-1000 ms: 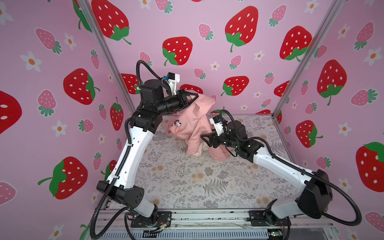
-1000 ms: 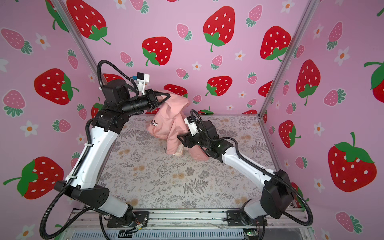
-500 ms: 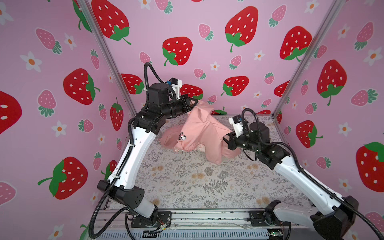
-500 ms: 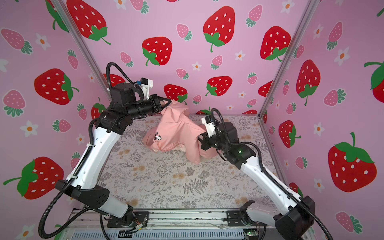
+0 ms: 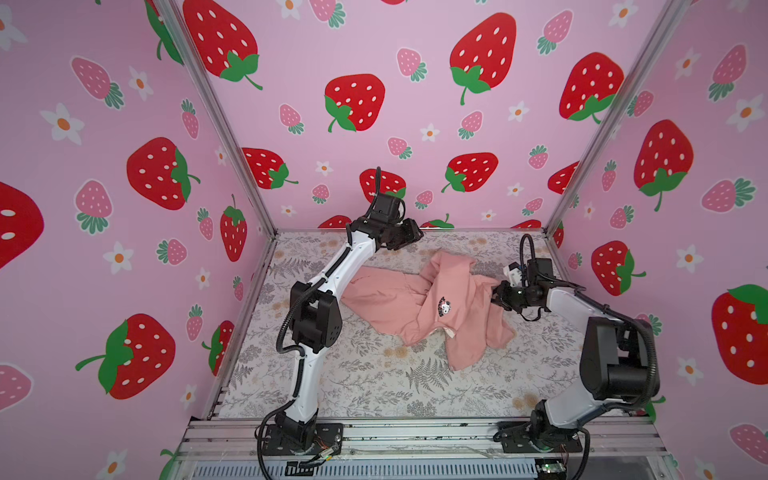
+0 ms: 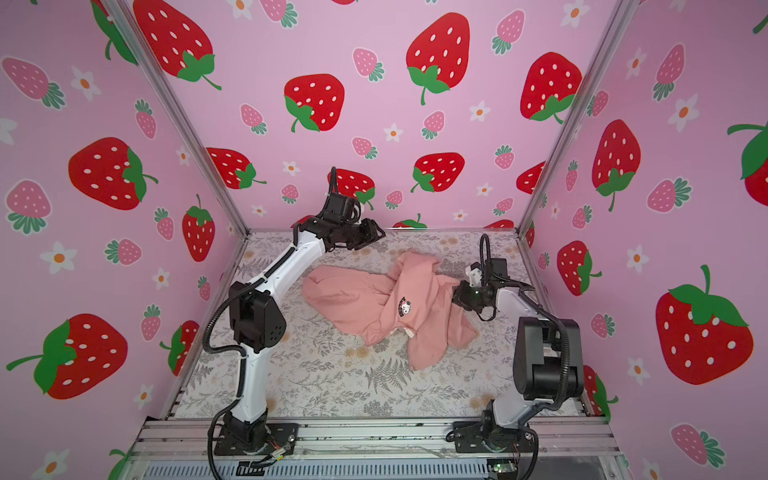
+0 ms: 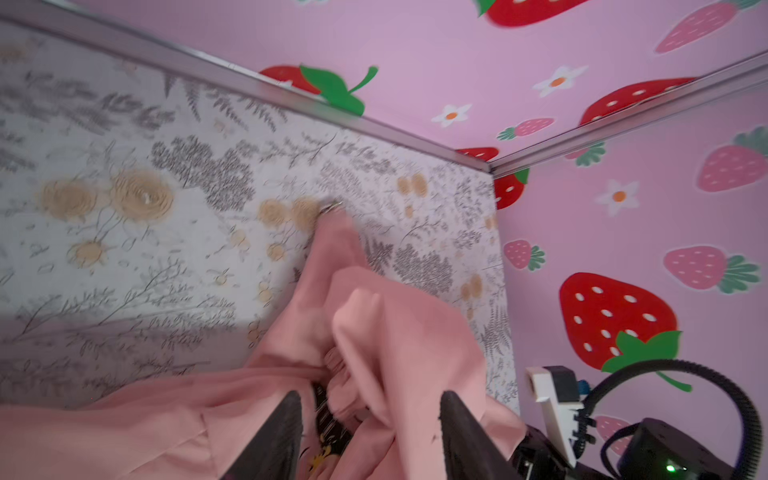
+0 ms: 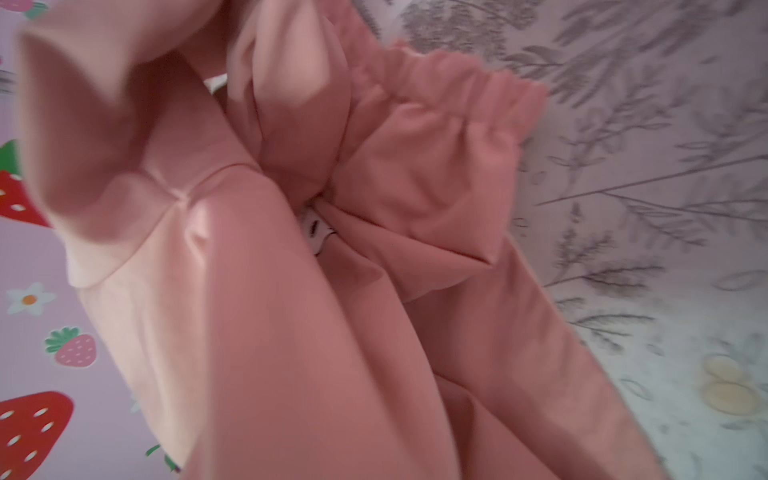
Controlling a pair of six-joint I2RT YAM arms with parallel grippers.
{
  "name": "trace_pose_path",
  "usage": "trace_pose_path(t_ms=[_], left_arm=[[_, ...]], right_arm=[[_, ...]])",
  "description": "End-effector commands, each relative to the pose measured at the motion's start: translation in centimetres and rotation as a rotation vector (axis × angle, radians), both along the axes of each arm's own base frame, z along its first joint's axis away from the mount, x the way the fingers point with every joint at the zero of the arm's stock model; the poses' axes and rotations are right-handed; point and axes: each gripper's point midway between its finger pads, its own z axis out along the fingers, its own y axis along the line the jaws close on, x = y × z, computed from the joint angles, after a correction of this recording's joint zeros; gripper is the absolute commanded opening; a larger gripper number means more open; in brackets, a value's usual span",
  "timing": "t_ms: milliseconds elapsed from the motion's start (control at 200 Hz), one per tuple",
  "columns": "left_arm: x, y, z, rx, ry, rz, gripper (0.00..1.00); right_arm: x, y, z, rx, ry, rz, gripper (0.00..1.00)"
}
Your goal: Zip up the jacket
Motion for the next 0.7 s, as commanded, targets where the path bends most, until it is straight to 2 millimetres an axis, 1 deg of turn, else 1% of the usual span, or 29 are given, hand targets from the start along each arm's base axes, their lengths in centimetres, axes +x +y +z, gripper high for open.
trace_pose_path(t_ms=[0,5,45,80,120,140,160,215,285,305,310,315,335,395,470,570,690], left_arm=[[-2.5,3.2,5.9,-0.040,-0.110,0.090,0.62],[-2.6,3.3,5.6,-0.040,-0.104,0.093,0.62],[-4.0,4.0,5.4,-0.063,-0.096,0.099,0.63],[-5.3,4.4,5.1,-0.074,-0.091,0.091,0.63],[-6.9,4.8,4.2,-0.069,-0.072,0.086,0.63],[-7.7,4.9,4.2,-0.078,-0.067,0.086,0.63],[-8.5,4.9,3.3,-0.084,-0.046,0.085,0.63],[-10.7,4.9,2.5,-0.119,-0.023,0.076,0.63],[-13.6,4.9,0.3,-0.150,0.057,0.080,0.63],[-14.3,4.6,-0.1,-0.173,0.076,0.077,0.63],[-14.3,4.5,0.1,-0.185,0.075,0.079,0.63],[-14.6,4.6,-0.4,-0.182,0.084,0.076,0.63],[-15.1,4.3,-0.2,-0.217,0.097,0.079,0.62],[-17.2,4.3,-2.1,-0.244,0.153,0.096,0.61],[-19.2,4.3,-4.0,-0.297,0.209,0.139,0.62],[-21.2,3.4,-5.8,-0.369,0.263,0.163,0.62],[-23.0,2.9,-7.3,-0.369,0.294,0.182,0.65]], right_arm=[[1.4,-2.2,2.1,-0.127,-0.086,-0.056,0.59],[1.4,-2.3,2.2,-0.131,-0.088,-0.059,0.60],[1.5,-2.8,2.8,-0.158,-0.106,-0.076,0.67],[1.4,-3.3,3.3,-0.181,-0.119,-0.090,0.71],[1.4,-3.7,3.9,-0.205,-0.139,-0.104,0.74],[1.3,-3.9,4.3,-0.215,-0.152,-0.113,0.74],[1.1,-4.1,4.6,-0.227,-0.163,-0.121,0.75],[0.7,-4.6,5.5,-0.243,-0.192,-0.147,0.76],[-0.2,-4.4,6.8,-0.253,-0.236,-0.151,0.75],[-0.4,-4.3,7.1,-0.262,-0.247,-0.149,0.75],[-0.5,-4.2,7.1,-0.264,-0.248,-0.148,0.75],[-0.6,-4.2,7.2,-0.266,-0.249,-0.147,0.75],[-0.9,-4.0,7.4,-0.273,-0.255,-0.140,0.74],[-1.8,-3.0,7.9,-0.289,-0.263,-0.111,0.71],[-3.1,-1.9,8.1,-0.313,-0.267,-0.081,0.70],[-4.8,-0.4,7.8,-0.332,-0.267,-0.036,0.71],[-6.5,1.5,7.0,-0.323,-0.253,0.023,0.72]])
